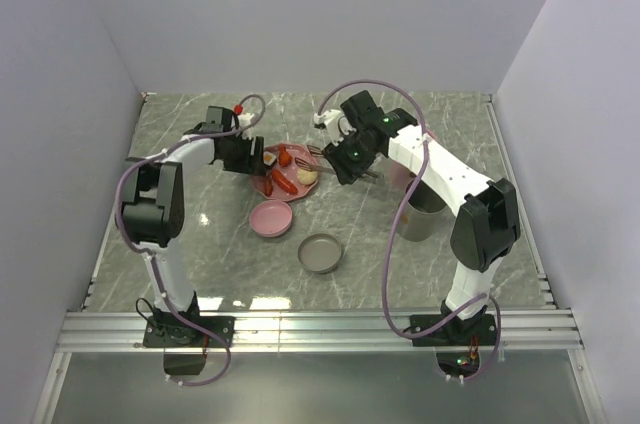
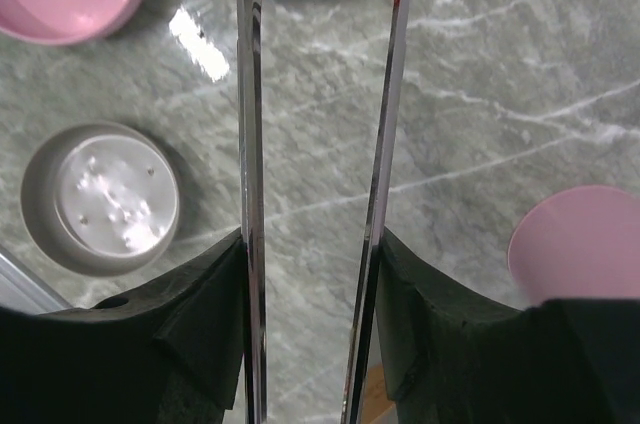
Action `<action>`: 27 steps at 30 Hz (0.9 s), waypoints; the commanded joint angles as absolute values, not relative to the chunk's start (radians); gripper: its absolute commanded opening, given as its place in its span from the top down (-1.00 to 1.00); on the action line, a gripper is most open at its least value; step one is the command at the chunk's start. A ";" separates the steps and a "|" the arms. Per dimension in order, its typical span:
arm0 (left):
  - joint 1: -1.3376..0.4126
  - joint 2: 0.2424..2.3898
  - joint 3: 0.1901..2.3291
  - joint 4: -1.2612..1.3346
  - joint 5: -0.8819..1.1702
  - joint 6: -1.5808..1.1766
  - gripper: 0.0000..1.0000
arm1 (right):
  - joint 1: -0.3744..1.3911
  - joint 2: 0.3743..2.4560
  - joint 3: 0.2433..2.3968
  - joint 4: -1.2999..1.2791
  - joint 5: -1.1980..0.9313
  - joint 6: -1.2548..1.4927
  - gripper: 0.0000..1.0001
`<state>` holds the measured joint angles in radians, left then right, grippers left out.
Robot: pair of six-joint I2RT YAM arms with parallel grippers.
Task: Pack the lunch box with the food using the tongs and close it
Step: Move the plate, then pick up the food using the clamp
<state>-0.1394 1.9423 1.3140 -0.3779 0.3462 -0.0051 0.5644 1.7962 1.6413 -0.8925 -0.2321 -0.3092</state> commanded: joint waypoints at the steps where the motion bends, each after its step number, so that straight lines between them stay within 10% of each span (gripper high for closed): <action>1: -0.112 1.789 1.382 -0.449 0.446 0.034 -0.48 | 0.557 1.744 1.655 -0.949 -0.230 -0.360 -0.10; 5: -0.068 1.683 1.391 -0.477 0.552 0.031 -0.99 | 0.555 1.772 1.681 -0.982 -0.245 -0.377 -0.14; 27: 0.046 1.269 1.278 -0.534 0.725 -0.100 -0.99 | 0.548 1.939 1.778 -0.969 -0.224 -0.397 -0.29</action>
<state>0.0479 1.2980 1.2835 -0.5079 0.6727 -0.0689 0.5602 1.9259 1.7218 -0.9764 -0.2283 -0.3843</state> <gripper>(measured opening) 0.994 0.641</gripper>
